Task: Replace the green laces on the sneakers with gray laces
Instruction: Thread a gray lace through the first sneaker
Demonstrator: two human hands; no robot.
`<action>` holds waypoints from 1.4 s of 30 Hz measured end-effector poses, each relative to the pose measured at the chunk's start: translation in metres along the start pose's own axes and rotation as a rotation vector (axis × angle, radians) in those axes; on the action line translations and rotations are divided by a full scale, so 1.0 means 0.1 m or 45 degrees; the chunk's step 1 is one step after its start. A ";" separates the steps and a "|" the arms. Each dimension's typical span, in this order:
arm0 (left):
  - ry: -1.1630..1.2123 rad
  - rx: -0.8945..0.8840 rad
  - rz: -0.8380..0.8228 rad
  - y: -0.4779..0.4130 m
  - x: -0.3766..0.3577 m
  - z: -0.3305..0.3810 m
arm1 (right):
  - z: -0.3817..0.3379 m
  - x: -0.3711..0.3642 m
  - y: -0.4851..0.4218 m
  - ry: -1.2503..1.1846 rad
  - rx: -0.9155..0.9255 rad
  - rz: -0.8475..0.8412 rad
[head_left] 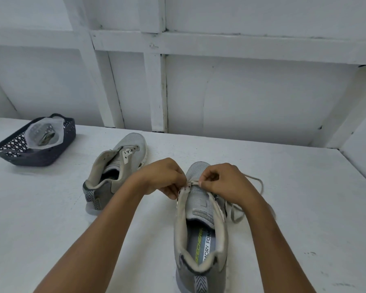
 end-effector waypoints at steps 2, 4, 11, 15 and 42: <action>0.042 -0.005 0.009 -0.01 0.00 -0.03 | -0.01 -0.04 0.01 0.030 -0.006 0.009; 0.069 -0.010 0.014 -0.01 -0.01 -0.04 | -0.01 -0.06 0.01 0.040 -0.014 0.026; 0.055 -0.015 0.038 -0.03 -0.04 -0.01 | 0.01 -0.11 0.02 0.073 -0.044 -0.010; 0.045 -0.012 0.050 -0.03 -0.04 -0.01 | 0.05 -0.11 0.05 0.035 -0.055 0.055; 1.108 -0.459 0.405 0.34 0.35 0.03 | 0.28 0.00 0.29 -0.164 -0.262 0.372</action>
Point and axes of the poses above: each hand's wrist, its own y-axis away from the middle knuckle, its own x-axis out of the back of the hand, z = x × y, the point moved 7 cm from there along -y, towards the middle knuckle, and after that the axes turned 6 degrees about -z, right-handed, at the moved point
